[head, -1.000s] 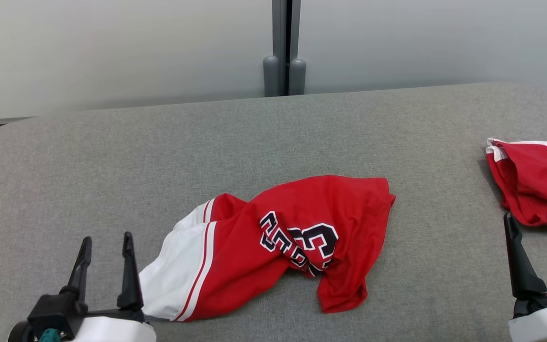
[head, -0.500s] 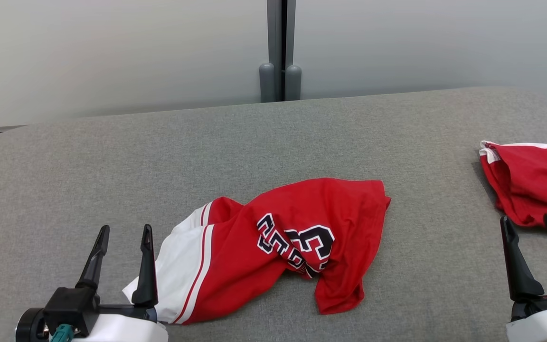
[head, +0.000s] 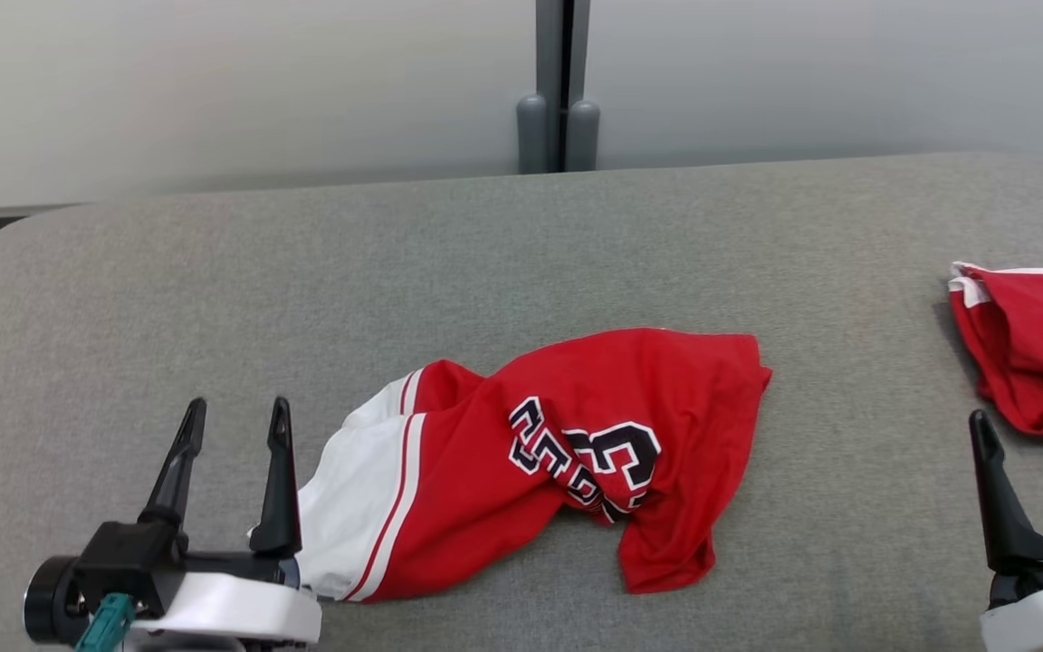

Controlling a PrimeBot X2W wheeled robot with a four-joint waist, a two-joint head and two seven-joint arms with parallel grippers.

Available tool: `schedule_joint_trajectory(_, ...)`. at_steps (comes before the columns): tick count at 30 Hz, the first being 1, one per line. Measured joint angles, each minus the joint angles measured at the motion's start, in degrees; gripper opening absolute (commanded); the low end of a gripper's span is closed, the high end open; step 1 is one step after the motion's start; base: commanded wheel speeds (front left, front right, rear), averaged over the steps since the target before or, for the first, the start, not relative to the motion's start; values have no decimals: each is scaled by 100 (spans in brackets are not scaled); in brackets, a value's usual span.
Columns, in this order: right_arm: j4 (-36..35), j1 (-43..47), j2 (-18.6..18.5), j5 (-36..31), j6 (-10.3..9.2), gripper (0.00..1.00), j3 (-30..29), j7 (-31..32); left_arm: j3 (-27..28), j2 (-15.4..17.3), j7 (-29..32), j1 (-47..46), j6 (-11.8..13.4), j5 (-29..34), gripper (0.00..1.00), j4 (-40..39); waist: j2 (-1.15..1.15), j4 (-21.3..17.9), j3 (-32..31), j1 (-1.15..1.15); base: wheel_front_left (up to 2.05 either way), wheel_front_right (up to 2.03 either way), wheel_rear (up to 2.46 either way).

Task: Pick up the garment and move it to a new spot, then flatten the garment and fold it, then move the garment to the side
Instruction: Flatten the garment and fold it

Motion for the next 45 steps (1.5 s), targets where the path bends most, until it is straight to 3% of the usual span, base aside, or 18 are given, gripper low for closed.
schedule_joint_trajectory(5, 281, -91, -202, 144, 0, 100, -132, -62, -94, -59, -20, -315, -7, 36, 100, -130, 0, 218, 219, 0, 0, 0, 0)
schedule_joint_trajectory(12, 1227, -861, -857, 479, -1, 100, -134, -220, -426, -357, -191, -1073, -146, 170, 100, -157, 0, 829, 827, 0, 0, 0, 0)
schedule_joint_trajectory(16, 1838, -1422, -1189, 670, -1, 100, 226, -157, -505, -487, -301, -1365, -212, 202, 100, -30, 0, 1142, 1187, 0, 0, 0, 0)
schedule_joint_trajectory(24, 3101, -2292, -1679, 1435, -1, 100, 1290, 590, -575, -577, -399, -1678, -360, 236, 100, 303, 0, 1566, 1619, 0, 0, 0, 0)
schedule_joint_trajectory(25, 3170, -2371, -1724, 1561, -1, 87, 1395, 687, -576, -581, -419, -1694, -364, 236, 100, 331, 0, 1583, 1628, 0, 0, 0, 0)
schedule_joint_trajectory(27, 3257, -2488, -1862, 1712, -1, 0, 1588, 865, -575, -587, -436, -1696, -381, 241, 100, 390, 0, 1573, 1611, 0, 0, 0, 0)
schedule_joint_trajectory(30, 3259, -2543, -1938, 1836, 3, 0, 1713, 787, -566, -599, -447, -1704, -399, 244, 100, 435, 0, 1534, 1576, 0, 0, 0, 0)
schedule_joint_trajectory(36, 2930, -2754, -2115, 1303, 3, 0, 1403, -441, -534, -615, -464, -1725, -414, 278, 100, 512, 0, 1413, 1486, 0, 0, 0, 0)
schedule_joint_trajectory(40, 2640, -2724, -2025, 961, 7, 0, 1268, -929, -523, -630, -465, -1739, -424, 302, 100, 532, 0, 1338, 1401, 0, 0, 0, 0)
schedule_joint_trajectory(45, 2247, -1992, -1856, 673, 3, 0, 1377, -1145, -530, -642, -474, -1722, -455, 318, 100, 554, 0, 1236, 1332, 0, 0, 0, 0)
